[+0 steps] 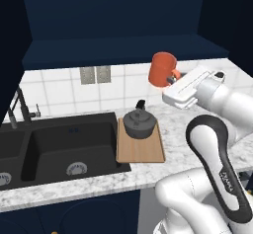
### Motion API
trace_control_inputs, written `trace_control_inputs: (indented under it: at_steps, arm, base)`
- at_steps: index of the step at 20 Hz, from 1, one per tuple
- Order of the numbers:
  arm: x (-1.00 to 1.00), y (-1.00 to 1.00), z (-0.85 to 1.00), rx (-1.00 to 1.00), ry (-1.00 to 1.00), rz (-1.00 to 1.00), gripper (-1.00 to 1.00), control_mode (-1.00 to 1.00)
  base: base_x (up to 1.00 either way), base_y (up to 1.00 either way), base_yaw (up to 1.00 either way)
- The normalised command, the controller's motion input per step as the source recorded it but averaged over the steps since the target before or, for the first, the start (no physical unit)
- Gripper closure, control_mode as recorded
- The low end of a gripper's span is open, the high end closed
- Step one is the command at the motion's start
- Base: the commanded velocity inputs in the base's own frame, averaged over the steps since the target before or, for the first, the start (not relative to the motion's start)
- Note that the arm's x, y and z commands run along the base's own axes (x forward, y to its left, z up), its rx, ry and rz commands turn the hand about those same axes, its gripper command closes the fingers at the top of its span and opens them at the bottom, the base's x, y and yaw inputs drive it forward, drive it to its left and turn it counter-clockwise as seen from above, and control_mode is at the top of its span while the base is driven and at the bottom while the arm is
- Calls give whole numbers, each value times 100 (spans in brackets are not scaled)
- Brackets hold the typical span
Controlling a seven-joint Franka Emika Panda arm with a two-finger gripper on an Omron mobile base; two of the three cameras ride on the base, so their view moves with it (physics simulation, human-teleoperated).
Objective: Pick the kettle from the counter and place it on the tray. Then pick the mug from the cabinet and place it on the tray. Then close the cabinet doors.
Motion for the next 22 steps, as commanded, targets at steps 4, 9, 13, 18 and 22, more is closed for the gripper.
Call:
trace_control_inputs:
  at_steps: [4, 9, 13, 18, 22]
  arm:
    - [-77, -35, -22, 0, -3, 15, 100, -100]
    - [-47, -11, -44, -4, -1, 21, 100, -100]
    - [-10, 14, -70, 0, -8, 14, 100, -100]
    - [6, 64, -71, 0, -4, 1, 100, -100]
    - [6, 58, -51, 0, 0, 0, 100, -100]
  base:
    - [0, 0, 0]
    - [0, 0, 0]
    - [0, 0, 0]
    - [0, 0, 0]
    - [0, 0, 0]
